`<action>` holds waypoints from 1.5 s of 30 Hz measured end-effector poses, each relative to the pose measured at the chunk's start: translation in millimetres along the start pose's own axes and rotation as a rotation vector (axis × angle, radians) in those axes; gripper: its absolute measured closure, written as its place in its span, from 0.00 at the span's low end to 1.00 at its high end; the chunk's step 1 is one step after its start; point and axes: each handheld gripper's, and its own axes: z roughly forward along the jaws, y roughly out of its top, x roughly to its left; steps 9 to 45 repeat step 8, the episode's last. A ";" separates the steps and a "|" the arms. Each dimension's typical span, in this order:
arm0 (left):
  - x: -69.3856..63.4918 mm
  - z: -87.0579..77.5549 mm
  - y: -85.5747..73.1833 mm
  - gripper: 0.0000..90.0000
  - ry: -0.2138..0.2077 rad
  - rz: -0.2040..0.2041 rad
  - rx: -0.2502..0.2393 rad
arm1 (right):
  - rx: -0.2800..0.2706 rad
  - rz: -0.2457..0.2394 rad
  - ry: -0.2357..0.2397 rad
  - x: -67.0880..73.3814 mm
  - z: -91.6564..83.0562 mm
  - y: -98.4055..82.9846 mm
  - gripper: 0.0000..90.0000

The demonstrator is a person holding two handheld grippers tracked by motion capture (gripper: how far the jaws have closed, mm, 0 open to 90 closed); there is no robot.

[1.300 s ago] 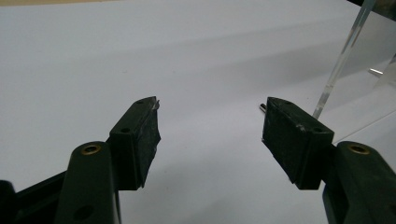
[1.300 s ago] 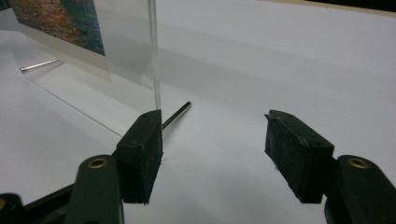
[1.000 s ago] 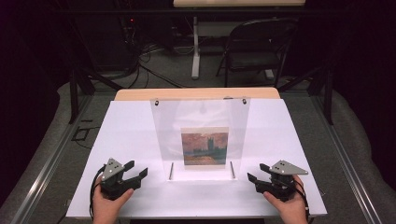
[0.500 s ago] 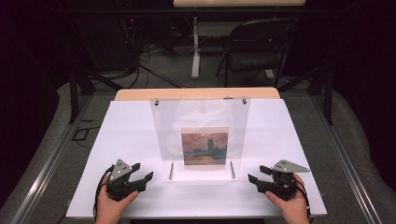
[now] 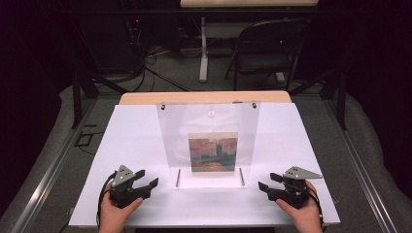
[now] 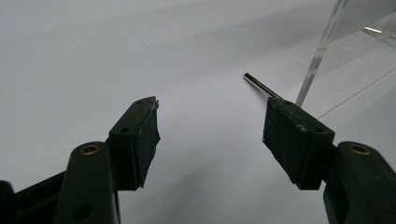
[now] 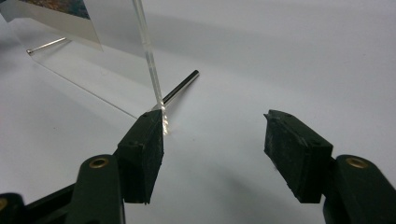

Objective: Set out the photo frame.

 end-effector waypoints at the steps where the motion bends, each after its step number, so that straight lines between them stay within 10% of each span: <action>1: 0.5 -0.4 0.1 0.40 0.001 -0.005 -0.002 | 0.004 0.004 0.001 -0.1 -0.7 -0.1 0.41; 45: 2.7 0.1 0.2 0.40 -0.002 -0.021 -0.010 | 0.002 0.015 0.000 -1.6 -2.8 -0.6 0.41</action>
